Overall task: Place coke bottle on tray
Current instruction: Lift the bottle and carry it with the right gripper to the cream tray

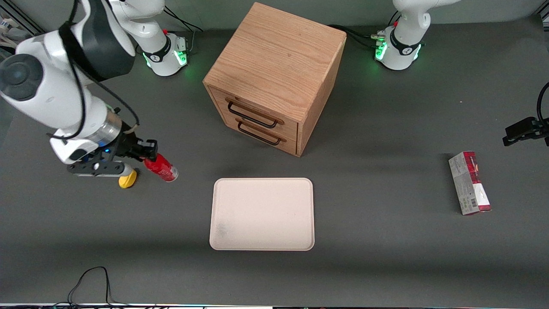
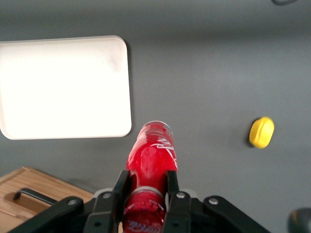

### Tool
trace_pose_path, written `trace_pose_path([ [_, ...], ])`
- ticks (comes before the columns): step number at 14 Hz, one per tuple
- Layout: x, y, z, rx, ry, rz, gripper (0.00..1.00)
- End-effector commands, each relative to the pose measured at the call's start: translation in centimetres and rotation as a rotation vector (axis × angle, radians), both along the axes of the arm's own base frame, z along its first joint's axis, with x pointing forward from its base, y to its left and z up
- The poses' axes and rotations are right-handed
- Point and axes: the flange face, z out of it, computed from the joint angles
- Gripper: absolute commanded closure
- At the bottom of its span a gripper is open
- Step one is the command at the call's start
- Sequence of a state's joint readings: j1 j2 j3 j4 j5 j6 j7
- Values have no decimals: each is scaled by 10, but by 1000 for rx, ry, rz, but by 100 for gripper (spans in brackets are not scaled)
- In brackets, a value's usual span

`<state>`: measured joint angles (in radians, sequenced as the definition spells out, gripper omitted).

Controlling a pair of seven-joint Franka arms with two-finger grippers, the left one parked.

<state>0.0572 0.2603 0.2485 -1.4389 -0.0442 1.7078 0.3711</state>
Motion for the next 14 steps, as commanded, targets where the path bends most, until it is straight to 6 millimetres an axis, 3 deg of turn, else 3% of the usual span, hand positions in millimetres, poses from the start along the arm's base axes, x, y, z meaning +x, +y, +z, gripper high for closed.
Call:
trace_pose_path([
  [1,57,-4,14,26,-25,-21,100],
  [3,89,6,-14,52,-56,-11,100],
  [6,119,40,-67,129,-148,3,100],
  [10,131,69,-132,134,-151,33,100],
  [14,118,101,-186,62,-122,92,100],
])
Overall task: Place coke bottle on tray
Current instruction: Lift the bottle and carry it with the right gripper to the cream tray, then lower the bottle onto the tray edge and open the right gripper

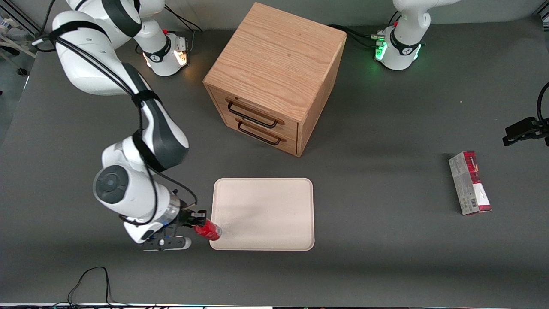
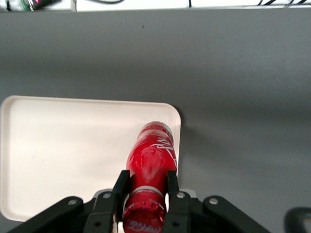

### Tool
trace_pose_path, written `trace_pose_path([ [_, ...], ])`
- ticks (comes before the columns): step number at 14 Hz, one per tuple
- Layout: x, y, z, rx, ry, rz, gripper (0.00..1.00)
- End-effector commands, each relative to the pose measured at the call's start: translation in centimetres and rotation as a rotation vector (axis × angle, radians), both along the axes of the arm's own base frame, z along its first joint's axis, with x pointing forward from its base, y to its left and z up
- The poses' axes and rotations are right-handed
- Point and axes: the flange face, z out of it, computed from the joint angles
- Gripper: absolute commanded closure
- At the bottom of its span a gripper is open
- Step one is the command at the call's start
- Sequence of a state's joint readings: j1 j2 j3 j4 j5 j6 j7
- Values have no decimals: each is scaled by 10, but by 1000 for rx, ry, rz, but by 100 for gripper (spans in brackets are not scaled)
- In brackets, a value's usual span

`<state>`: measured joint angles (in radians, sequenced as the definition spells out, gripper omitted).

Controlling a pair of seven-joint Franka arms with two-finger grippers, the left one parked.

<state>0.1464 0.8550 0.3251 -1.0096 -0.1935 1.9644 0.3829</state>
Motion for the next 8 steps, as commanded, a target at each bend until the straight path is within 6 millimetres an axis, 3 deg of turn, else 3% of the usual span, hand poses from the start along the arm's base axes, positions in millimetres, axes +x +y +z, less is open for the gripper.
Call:
trace_pose_path([
  [1,-4,15,-14,-14,-31,-8,100],
  [6,-5,19,-40,-19,-12,1,100],
  [7,-5,19,-40,-17,-16,-1,60],
  [8,-5,19,-41,-22,-20,3,3],
])
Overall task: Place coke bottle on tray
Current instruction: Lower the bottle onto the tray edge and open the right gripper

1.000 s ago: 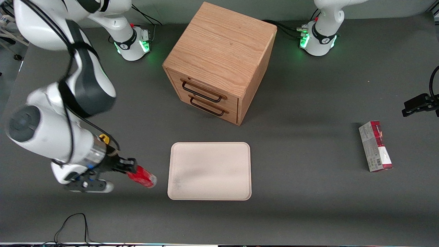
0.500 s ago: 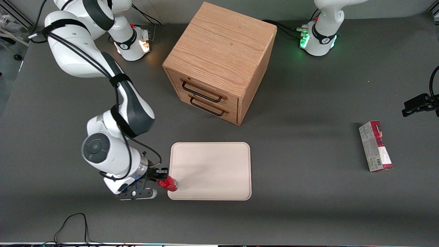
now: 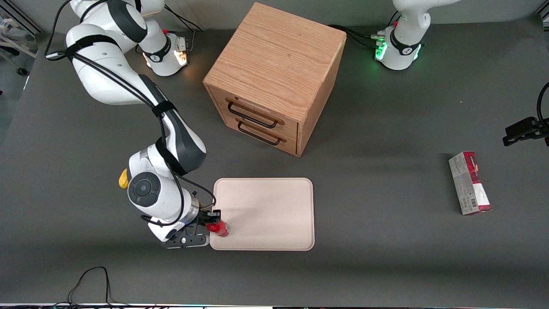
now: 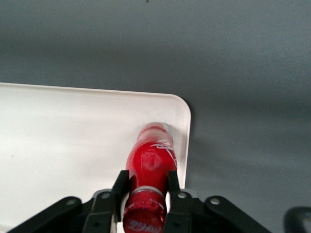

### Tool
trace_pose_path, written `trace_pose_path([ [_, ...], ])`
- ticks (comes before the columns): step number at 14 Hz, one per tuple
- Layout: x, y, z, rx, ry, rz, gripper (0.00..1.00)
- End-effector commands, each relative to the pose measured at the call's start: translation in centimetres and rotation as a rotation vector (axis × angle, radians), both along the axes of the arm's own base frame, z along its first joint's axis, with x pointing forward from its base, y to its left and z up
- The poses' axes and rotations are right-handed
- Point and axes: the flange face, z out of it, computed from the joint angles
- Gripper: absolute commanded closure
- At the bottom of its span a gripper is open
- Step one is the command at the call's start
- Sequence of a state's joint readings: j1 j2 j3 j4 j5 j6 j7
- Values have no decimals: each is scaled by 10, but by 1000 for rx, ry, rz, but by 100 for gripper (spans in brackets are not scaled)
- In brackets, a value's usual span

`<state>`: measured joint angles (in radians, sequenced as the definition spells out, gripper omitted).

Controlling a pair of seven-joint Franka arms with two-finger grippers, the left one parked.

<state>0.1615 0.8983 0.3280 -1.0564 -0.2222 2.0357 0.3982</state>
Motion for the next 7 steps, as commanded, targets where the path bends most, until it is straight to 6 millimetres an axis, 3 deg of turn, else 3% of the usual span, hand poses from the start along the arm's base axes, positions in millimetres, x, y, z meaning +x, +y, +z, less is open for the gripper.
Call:
trace_pose_path([
  [1,0,3,2,-19,-46,-26,0],
  [4,1,7,-1,5,-74,-90,0],
  [7,2,5,16,11,-97,-90,0],
])
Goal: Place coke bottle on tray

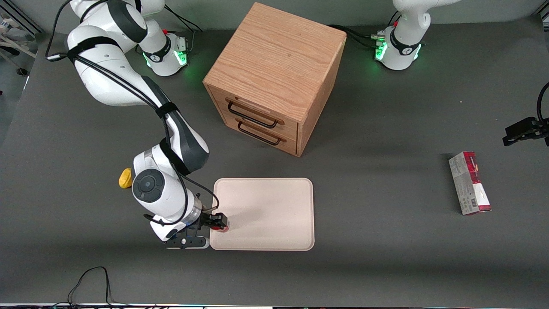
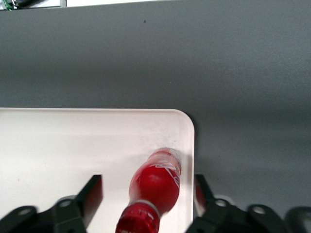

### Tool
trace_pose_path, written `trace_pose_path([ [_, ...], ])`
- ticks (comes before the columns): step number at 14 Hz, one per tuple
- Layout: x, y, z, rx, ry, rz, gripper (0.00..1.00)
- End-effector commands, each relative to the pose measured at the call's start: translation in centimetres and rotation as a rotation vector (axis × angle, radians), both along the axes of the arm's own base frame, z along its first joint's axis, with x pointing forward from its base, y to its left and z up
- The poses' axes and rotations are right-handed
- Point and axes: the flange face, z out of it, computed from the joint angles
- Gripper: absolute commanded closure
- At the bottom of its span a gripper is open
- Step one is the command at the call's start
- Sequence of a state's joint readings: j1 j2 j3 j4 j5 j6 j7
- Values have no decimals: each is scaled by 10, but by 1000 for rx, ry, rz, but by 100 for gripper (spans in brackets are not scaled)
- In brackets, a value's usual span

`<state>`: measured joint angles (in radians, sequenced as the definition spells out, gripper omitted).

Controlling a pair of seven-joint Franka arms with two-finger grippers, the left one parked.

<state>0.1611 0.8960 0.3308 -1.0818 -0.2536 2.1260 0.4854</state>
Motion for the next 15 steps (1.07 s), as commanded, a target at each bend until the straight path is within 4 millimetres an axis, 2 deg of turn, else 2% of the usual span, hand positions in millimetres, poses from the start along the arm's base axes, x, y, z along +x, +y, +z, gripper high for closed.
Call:
trace_pose_path([
  [1,-1,0,24,-11,-38,-20,0],
  [4,-9,-6,59,-50,-40,29,0],
  [5,-14,-14,72,-87,-20,84,0],
  [7,-25,-47,101,-139,14,97,0],
  [8,-35,-67,118,-133,27,93,0],
  [11,-74,-160,167,-101,139,173,0],
  [13,-110,-222,211,-98,193,181,0],
  [15,-153,-268,253,-45,181,107,0],
])
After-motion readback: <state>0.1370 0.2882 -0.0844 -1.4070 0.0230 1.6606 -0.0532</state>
